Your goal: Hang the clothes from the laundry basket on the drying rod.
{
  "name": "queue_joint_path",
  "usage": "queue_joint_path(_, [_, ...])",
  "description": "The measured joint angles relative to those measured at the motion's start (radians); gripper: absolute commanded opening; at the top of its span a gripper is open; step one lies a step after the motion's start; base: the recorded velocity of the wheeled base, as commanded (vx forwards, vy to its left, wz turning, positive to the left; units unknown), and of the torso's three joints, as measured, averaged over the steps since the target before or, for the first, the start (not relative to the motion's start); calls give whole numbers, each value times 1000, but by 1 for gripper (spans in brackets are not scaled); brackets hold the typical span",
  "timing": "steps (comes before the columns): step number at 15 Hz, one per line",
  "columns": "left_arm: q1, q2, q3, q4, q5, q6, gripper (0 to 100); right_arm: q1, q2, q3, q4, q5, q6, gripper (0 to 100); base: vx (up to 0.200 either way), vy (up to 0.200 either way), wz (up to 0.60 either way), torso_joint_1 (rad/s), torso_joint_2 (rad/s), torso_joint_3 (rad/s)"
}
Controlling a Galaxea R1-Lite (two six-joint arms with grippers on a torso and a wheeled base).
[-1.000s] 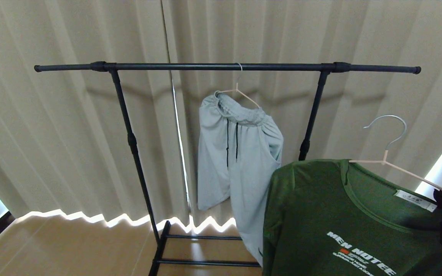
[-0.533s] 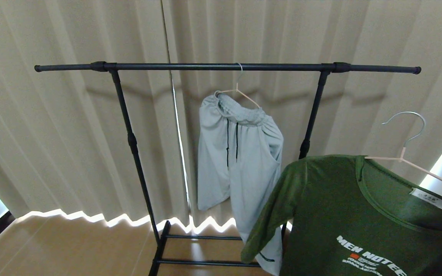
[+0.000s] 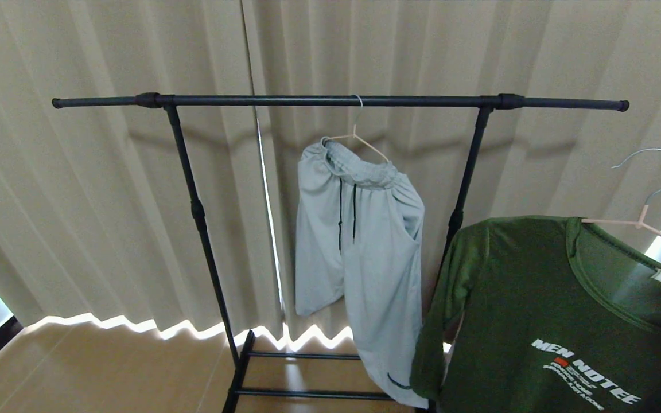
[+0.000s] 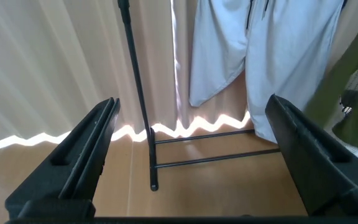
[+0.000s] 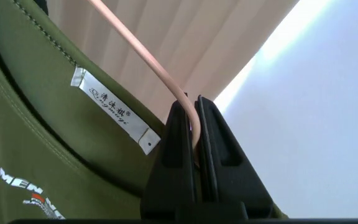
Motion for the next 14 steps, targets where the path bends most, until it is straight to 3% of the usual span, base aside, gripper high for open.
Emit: queue_joint_path(14, [-1, 0, 0, -1, -21, -2, 100, 30, -14, -14, -2, 7, 8, 0, 200, 0, 0, 4, 2, 1])
